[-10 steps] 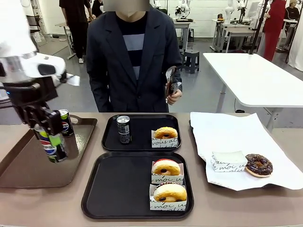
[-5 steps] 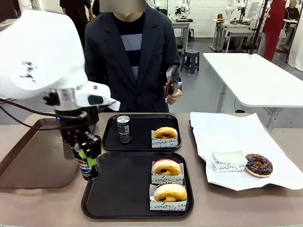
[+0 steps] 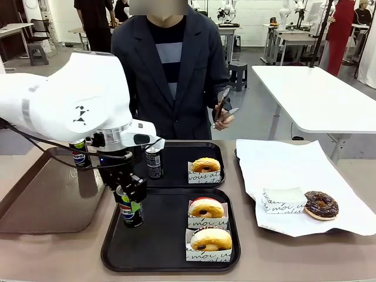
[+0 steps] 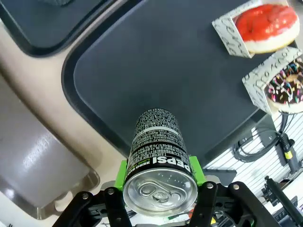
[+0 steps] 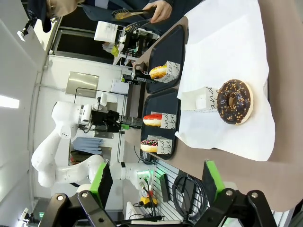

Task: Set up donuts and drinks on trays.
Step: Pick up one Pepsi coke from the Handle tray and place it on the Flat Tray without a Pepsi coke.

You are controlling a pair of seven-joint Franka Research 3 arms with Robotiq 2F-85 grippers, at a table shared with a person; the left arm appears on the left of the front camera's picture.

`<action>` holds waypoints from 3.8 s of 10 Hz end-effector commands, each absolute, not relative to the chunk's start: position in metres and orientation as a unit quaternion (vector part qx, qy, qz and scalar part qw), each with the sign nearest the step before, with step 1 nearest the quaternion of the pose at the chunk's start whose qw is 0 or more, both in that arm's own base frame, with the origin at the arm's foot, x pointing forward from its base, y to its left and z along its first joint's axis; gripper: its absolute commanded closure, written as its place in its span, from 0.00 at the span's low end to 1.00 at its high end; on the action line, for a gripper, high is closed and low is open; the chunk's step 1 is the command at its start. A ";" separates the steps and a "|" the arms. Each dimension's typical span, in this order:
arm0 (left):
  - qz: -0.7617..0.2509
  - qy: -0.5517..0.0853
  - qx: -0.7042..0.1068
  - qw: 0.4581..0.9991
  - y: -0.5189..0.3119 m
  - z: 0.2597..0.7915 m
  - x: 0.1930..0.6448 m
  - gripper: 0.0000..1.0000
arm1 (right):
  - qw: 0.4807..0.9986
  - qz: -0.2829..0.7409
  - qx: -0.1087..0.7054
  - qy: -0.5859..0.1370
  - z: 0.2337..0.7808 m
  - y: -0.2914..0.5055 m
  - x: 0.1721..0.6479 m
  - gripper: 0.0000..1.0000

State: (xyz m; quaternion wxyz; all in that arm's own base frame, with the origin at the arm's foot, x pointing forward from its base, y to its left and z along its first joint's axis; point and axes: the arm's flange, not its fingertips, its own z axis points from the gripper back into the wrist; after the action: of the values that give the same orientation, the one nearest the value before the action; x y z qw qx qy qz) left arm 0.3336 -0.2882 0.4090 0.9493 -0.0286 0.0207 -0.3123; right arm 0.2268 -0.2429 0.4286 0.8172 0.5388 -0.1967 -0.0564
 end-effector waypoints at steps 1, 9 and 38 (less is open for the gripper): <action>-0.297 0.015 -0.021 0.955 -0.299 0.407 0.351 0.42 | 0.811 -0.050 0.545 -0.207 0.428 -0.244 0.228 0.00; -0.312 0.005 0.000 0.950 -0.324 0.388 0.356 0.00 | 0.811 -0.050 0.545 -0.207 0.428 -0.244 0.228 0.00; -0.194 -0.069 -0.107 0.973 -0.182 0.519 0.360 0.00 | 0.811 -0.050 0.545 -0.207 0.428 -0.244 0.228 0.00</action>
State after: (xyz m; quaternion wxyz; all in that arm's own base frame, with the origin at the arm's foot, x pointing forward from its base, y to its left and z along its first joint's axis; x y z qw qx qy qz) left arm 0.3452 -0.2047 0.5073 0.9682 -0.0711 -0.0567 -0.2329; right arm 0.2265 -0.2431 0.4286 0.8172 0.5388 -0.1969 -0.0567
